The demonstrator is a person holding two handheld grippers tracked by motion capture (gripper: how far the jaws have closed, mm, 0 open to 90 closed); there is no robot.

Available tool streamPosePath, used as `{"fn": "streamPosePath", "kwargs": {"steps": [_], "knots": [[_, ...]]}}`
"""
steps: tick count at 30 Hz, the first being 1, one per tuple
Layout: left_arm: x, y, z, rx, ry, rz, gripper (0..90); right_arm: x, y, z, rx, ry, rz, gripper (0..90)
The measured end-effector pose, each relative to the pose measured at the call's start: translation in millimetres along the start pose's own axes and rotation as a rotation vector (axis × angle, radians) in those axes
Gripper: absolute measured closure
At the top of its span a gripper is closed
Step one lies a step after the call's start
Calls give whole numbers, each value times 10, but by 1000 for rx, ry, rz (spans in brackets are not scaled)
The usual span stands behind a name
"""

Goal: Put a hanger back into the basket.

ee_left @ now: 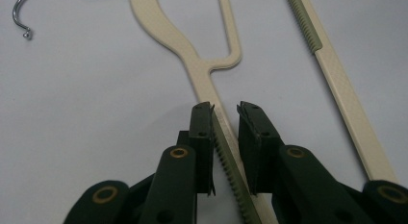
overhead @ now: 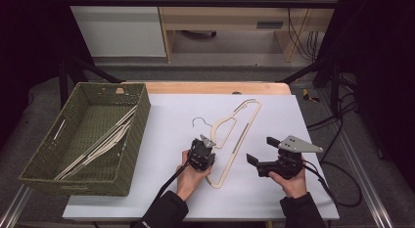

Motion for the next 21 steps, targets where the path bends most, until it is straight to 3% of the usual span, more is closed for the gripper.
{"fn": "streamPosePath", "kwargs": {"steps": [4, 6, 10, 11, 13, 14, 16, 21], "knots": [[46, -68, -93, 18, -25, 41, 761, -4, 8, -11, -5, -4, 1, 47], [87, -176, -193, 13, -52, 57, 762, -5, 9, -12, -5, -1, 0, 47], [119, -303, -283, -4, -68, 24, 764, -5, 3, 1, 1, -4, 3, 47], [75, -339, -314, -14, -58, -20, 752, -3, 0, 4, 1, -1, 2, 47], [-14, -312, -328, 0, -25, -35, 706, 2, -2, 7, 6, -1, 5, 47], [-14, -312, -328, 0, -25, -35, 698, 2, -2, 7, 6, -1, 5, 47], [-86, -252, -338, 39, 23, -23, 711, -4, -2, 5, 5, 0, 1, 47], [-55, -243, -328, 41, 4, -4, 770, 8, 0, 3, 0, 1, 7, 47]]}}
Point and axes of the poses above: each handheld gripper's, and its own axes: z roughly forward along the jaws, y roughly out of its top, x roughly to its left, the point moved 1 cm from there along z, roughly forward along the jaws, and after that the axes turned 12 degrees about -x, right-handed, at the moved point
